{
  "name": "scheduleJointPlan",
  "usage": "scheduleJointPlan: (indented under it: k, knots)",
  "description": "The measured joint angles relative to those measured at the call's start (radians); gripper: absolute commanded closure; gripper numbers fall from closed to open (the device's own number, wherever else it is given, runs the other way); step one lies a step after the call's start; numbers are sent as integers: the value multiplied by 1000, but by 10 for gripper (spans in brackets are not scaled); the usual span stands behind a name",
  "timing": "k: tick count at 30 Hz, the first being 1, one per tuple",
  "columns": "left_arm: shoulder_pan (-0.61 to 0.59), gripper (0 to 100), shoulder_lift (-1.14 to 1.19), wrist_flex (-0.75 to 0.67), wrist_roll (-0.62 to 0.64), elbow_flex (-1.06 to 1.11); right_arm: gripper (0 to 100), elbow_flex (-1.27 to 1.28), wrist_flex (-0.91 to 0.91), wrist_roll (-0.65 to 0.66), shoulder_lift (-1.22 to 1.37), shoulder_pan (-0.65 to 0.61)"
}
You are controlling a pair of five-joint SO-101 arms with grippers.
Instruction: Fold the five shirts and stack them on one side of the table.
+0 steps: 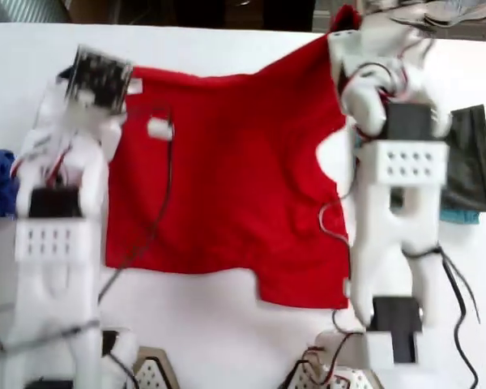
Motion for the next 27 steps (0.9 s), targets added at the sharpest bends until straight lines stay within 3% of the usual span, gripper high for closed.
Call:
scheduleJointPlan:
  k: [8,19,27]
  knots:
    - [-26,974,327,83,0,-292,976,-215,-18,20,247,-2]
    - [-44,974,638,91,0,-423,976,-480,83,48,605,-3]
    - [12,974,835,91,0,-555,976,-628,161,49,701,-3]
